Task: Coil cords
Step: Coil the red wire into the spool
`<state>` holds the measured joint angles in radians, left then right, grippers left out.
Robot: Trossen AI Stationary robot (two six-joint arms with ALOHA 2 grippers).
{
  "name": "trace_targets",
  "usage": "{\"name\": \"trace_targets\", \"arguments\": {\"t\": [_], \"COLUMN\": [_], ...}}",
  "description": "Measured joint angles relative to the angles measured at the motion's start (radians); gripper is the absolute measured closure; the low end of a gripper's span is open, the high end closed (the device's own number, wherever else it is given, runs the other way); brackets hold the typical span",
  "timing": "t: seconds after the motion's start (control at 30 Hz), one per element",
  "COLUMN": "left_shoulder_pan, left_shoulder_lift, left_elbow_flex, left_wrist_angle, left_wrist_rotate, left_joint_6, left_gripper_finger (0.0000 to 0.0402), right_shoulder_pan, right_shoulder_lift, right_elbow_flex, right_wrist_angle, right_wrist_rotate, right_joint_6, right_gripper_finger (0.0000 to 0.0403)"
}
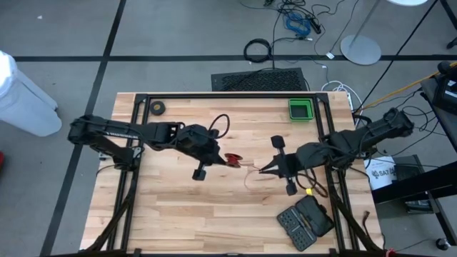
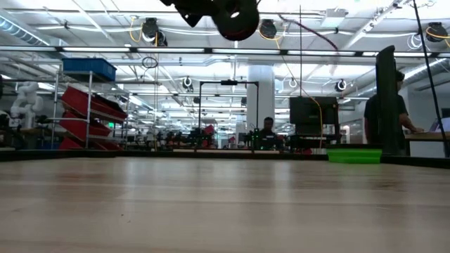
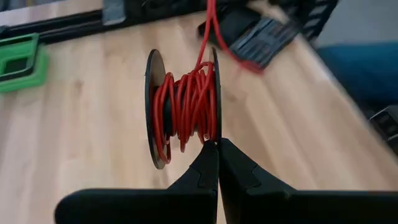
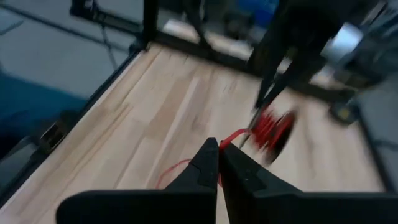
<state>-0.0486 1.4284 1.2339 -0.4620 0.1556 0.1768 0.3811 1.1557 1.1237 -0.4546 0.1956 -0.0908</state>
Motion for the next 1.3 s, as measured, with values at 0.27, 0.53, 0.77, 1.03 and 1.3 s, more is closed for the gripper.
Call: {"name": "trace_targets", "arguments": {"t": [0.27,0.53,0.77,1.03,1.3], "left_shoulder_pan": [-0.005,-0.006,-0.024,-0.065,-0.085], "left_shoulder_lift": [0.106,0.156,0.156,0.156,0.156], "left_elbow_flex": [0.000,0.000,0.000,0.000,-0.001], "left_wrist_angle": [0.114,0.112,0.170,0.229,0.325], "left_wrist_rotate": [0.168,0.245,0.367,0.431,0.487], "left_joint_6": [-0.011,-0.006,-0.005,0.021,0.023], "left_gripper_finger": [0.0400,0.0400,0.0400,0.0400,0.0400], "right_shoulder_pan": [0.007,0.007,0.003,-0.003,-0.023], "right_shoulder_lift": [0.011,0.014,0.014,0.017,0.076], "right_elbow_flex": [0.001,0.001,0.001,0.001,0.001], "right_wrist_angle": [0.142,0.104,0.103,0.105,0.167], "right_wrist_rotate": [0.043,0.086,0.124,0.203,0.203], "right_joint_6": [-0.110,-0.108,-0.117,-0.129,-0.148], "right_gripper_finger": [0.0403,0.0403,0.0403,0.0403,0.0403]}}
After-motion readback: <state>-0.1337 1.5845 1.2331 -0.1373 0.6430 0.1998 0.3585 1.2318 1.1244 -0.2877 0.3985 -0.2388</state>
